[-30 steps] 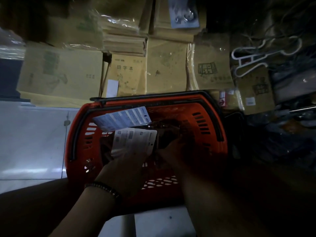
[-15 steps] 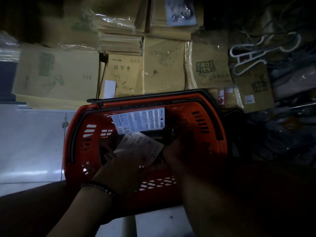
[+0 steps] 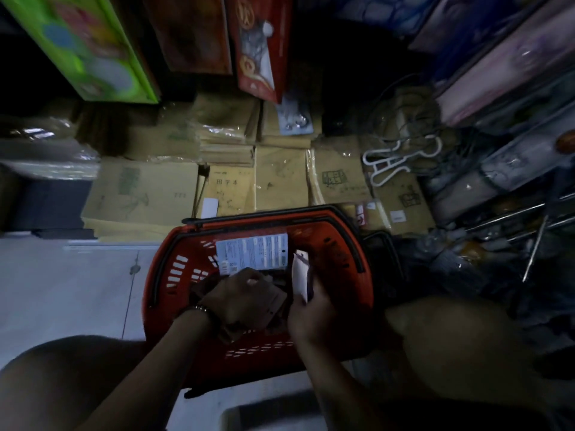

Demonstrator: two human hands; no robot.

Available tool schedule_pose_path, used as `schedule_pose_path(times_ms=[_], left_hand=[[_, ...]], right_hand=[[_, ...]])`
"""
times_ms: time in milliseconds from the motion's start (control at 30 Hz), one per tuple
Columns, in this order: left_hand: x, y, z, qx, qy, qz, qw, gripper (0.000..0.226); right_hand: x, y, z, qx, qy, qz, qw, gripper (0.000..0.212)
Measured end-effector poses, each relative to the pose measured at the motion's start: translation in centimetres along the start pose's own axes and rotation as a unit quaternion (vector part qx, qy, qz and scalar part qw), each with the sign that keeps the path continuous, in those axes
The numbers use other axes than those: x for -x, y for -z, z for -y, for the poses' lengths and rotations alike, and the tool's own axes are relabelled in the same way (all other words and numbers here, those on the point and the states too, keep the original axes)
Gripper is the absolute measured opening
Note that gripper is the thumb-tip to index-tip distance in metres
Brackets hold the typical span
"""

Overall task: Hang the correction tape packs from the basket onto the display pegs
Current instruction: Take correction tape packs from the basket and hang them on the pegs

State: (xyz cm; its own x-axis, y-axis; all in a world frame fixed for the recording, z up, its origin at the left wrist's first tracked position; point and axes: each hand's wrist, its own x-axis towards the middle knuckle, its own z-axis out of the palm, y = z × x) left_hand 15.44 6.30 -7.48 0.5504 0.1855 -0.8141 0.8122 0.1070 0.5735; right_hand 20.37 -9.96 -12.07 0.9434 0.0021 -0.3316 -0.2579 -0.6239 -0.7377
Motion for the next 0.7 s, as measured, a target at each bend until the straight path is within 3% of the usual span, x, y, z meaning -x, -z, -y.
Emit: schedule_pose_path(times_ms=[67, 100, 233, 400, 533, 600, 700], left_hand=[[1.6, 0.1, -0.6, 0.096, -0.045, 0.059, 0.993, 0.05], [3.2, -0.4, -1.8, 0.138, -0.038, 0.039, 0.989, 0.059], [8.4, -1.9, -4.1, 0.269, -0.026, 0.099, 0.958, 0.077], [12.3, -2.0, -4.2, 0.327, -0.097, 0.004, 0.94, 0.05], [15.8, -1.9, -5.4, 0.342, -0.142, -0.033, 0.928, 0.028], [17.4, -1.9, -6.2, 0.338, -0.178, -0.051, 0.923, 0.028], [19.9, -2.1, -7.1, 0.325, -0.236, -0.082, 0.912, 0.027]], right_hand=[[2.3, 1.8, 1.6, -0.012, 0.094, 0.001, 0.995, 0.066], [3.0, 2.6, 2.0, -0.025, 0.15, 0.011, 0.988, 0.07], [5.1, 5.6, 4.1, 0.04, 0.303, 0.065, 0.95, 0.091], [6.9, 9.0, 6.9, 0.093, 0.353, 0.156, 0.918, 0.116], [8.4, 12.2, 10.2, 0.056, 0.417, 0.183, 0.888, 0.094], [8.6, 14.0, 12.0, 0.034, 0.424, 0.183, 0.887, 0.083], [8.1, 16.4, 14.4, 0.104, 0.457, 0.137, 0.873, 0.078]])
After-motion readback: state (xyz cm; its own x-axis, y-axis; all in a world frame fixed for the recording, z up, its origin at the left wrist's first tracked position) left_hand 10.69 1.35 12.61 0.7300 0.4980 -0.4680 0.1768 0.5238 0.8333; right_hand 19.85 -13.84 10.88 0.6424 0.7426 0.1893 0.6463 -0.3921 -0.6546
